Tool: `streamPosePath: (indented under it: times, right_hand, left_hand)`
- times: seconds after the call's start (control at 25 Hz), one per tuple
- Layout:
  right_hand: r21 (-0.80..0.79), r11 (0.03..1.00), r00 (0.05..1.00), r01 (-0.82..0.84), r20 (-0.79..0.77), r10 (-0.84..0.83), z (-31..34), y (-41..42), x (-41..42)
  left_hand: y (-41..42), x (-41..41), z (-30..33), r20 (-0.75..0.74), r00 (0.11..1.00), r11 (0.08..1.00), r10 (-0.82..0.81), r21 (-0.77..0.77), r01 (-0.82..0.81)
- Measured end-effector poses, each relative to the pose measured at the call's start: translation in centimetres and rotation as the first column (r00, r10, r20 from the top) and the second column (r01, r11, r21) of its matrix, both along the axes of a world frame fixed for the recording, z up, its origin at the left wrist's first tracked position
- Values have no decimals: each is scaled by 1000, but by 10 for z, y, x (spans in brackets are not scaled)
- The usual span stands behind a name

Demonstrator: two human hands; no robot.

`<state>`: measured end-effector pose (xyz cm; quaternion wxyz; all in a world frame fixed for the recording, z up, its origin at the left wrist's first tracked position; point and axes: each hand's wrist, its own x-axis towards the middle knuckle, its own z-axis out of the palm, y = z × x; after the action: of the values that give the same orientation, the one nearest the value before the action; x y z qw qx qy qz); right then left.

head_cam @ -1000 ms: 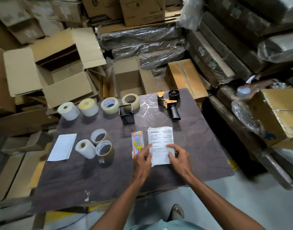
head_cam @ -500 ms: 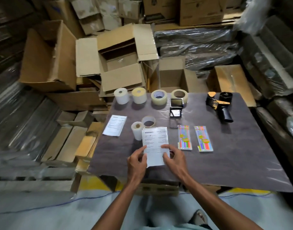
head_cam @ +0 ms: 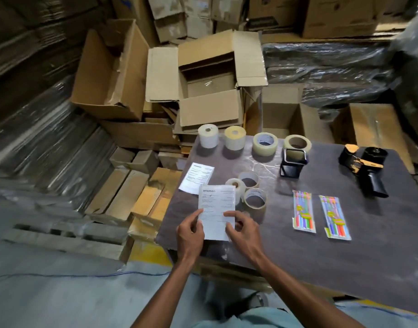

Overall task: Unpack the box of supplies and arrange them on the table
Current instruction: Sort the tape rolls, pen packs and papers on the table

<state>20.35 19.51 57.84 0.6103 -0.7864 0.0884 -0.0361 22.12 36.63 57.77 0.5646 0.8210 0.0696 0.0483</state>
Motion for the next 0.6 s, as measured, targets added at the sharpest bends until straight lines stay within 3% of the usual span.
streamPosePath:
  times: [0.28,0.44,0.6]
  right_hand:
    - [-3,997,995,-71,-66,71,-7,46,76]
    - [-72,996,992,-45,-120,36,-12,63,116]
    - [-145,989,975,38,-210,-68,-20,75,160]
  left_hand:
    - [38,74,6,-51,994,993,92,83,-87]
    - [52,124,-5,-137,989,988,55,150,-34]
    - [58,178,-16,-222,972,975,-75,187,118]
